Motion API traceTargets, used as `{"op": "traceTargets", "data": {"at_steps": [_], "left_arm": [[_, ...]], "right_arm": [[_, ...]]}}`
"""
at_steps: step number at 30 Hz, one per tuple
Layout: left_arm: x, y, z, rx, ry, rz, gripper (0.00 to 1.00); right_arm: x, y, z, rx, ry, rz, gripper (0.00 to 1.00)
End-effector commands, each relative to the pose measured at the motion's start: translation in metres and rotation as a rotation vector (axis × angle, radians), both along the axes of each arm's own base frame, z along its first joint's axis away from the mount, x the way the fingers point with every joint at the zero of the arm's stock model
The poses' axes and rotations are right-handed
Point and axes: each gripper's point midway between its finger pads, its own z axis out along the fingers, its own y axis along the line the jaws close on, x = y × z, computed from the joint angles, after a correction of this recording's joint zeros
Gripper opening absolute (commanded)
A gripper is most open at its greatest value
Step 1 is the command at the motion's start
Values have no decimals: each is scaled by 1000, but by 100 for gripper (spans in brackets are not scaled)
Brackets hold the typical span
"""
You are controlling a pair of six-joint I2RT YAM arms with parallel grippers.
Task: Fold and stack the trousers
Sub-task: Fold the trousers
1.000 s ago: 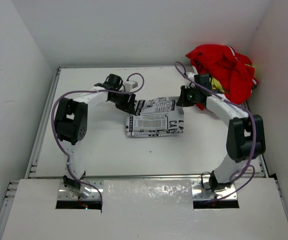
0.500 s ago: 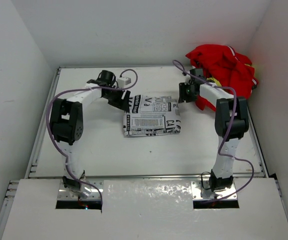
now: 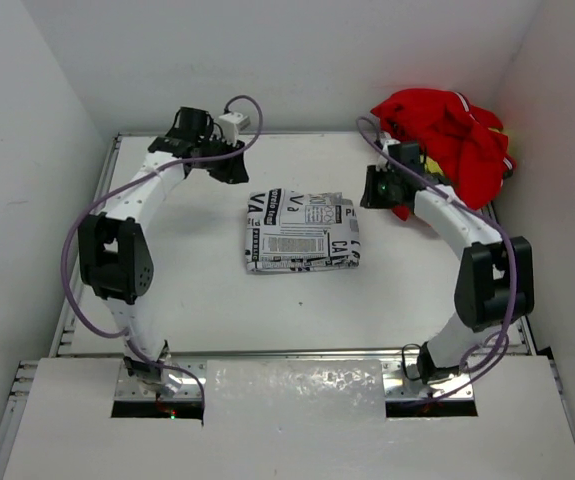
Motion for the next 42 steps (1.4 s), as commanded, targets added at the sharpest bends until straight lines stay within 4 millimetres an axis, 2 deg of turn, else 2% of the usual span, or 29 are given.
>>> {"op": "traceTargets", "data": {"at_steps": [1, 2, 3, 4, 5, 6, 8, 9, 14, 16, 19, 23, 26, 29, 30, 31, 32, 33, 34, 35, 37, 38, 39, 42], "left_arm": [[-19, -28, 13, -40, -43, -88, 19], [-29, -36, 1, -31, -6, -127, 15], [-39, -47, -10, -24, 27, -163, 9], [-42, -51, -26, -17, 69, -176, 9], [-45, -55, -33, -27, 95, -187, 8], [-41, -54, -39, -31, 106, -176, 8], [-24, -45, -59, 3, 120, -106, 8], [-9, -32, -71, 31, 130, -34, 8], [26, -2, -93, 81, 134, 107, 9], [35, 5, -102, 105, 122, 139, 9], [37, 11, -118, 119, 147, 155, 9], [36, 19, -132, 140, 169, 166, 11], [40, 26, -128, 137, 159, 178, 14], [51, 34, -115, 142, 121, 198, 15], [58, 37, -104, 141, 103, 205, 16], [62, 38, -98, 138, 94, 208, 17], [73, 44, -80, 127, 57, 225, 19], [78, 48, -71, 120, 44, 234, 21], [80, 52, -63, 117, 41, 244, 22], [90, 63, -41, 105, -2, 267, 26], [93, 81, -26, 108, -20, 298, 32], [96, 87, -7, 103, -56, 311, 34], [96, 95, 0, 108, -63, 322, 35], [89, 120, 21, 124, -90, 360, 39]], "right_arm": [[-28, 38, -13, 126, 50, 9, 25], [-33, 52, -17, 170, 55, 33, 17], [-47, 57, -34, 205, 103, 38, 13], [-52, 65, -40, 272, 133, 15, 9], [-59, 73, -50, 324, 151, 25, 3], [-63, 75, -60, 347, 187, 1, 0], [-65, 76, -70, 356, 206, -9, 0], [-63, 74, -76, 343, 216, -18, 0], [-56, 67, -98, 263, 268, -16, 0], [-57, 64, -107, 233, 287, -13, 0], [-60, 61, -116, 213, 301, -4, 0], [-59, 57, -118, 179, 301, 13, 0], [-53, 59, -109, 171, 285, 45, 0], [-43, 62, -89, 171, 252, 82, 1], [-40, 62, -82, 172, 238, 91, 4], [-34, 62, -70, 178, 221, 93, 7], [-31, 61, -56, 186, 192, 94, 21], [-27, 59, -45, 192, 170, 87, 31], [-20, 51, -32, 199, 143, 65, 40], [-16, 46, -15, 209, 109, 45, 49], [-10, 26, 3, 225, 77, -10, 54], [-10, 19, 16, 240, 54, -29, 61], [-11, 2, 19, 243, 57, -72, 64], [-24, -28, 21, 231, 75, -134, 68]]}}
